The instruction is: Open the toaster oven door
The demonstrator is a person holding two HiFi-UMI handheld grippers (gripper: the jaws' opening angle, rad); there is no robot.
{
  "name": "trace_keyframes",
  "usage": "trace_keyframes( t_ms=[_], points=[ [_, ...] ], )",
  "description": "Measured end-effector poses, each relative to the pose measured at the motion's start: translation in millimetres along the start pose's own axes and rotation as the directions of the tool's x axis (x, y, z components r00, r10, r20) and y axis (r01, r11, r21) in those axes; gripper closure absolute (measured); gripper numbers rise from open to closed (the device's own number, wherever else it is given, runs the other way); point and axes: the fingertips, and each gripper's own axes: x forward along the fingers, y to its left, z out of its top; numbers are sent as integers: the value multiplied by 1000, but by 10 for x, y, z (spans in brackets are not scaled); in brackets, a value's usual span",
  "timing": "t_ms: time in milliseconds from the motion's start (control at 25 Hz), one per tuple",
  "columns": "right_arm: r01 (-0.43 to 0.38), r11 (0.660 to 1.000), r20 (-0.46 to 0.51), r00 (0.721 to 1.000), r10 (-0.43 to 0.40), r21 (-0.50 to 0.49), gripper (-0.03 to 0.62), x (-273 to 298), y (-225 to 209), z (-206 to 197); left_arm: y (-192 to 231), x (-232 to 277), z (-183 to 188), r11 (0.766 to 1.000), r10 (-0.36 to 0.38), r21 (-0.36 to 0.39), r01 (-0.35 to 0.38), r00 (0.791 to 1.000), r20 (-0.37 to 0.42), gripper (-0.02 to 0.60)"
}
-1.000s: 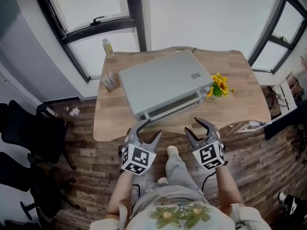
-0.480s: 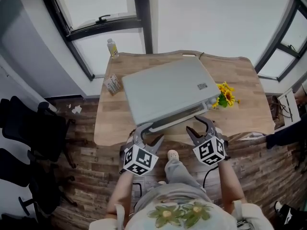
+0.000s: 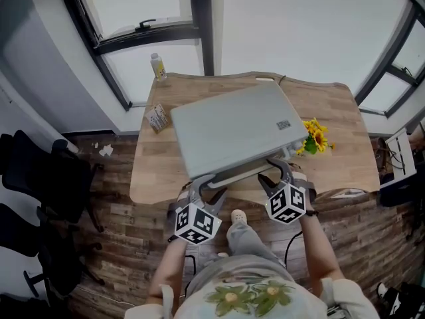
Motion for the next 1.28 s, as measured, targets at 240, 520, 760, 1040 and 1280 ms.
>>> trace_keyframes(
  t_ms=[240,520,760,1040,1280],
  points=[
    [2,1000,4,1000,-3,15,391,7,6,-30,10,7,7,999,21,-33,-20,999,26,419],
    [35,999,13,999,-35,22,391,-72,75,-77,-91,-45,27,997,29,-79,-23,997,66,419],
    [44,999,7,999,-45,29,391,-140,174,-134,-219,-88,9,996,17,-91,-11,998,66,422],
    [30,998,6,1000,-31,50,393,-265,307,-223,-450,-129,-2,998,-14,-58,17,999,52,447],
    [13,999,-24,1000,-12,41,395,-317,407,-287,-580,-130,-30,999,-10,-33,11,999,48,460]
  ],
)
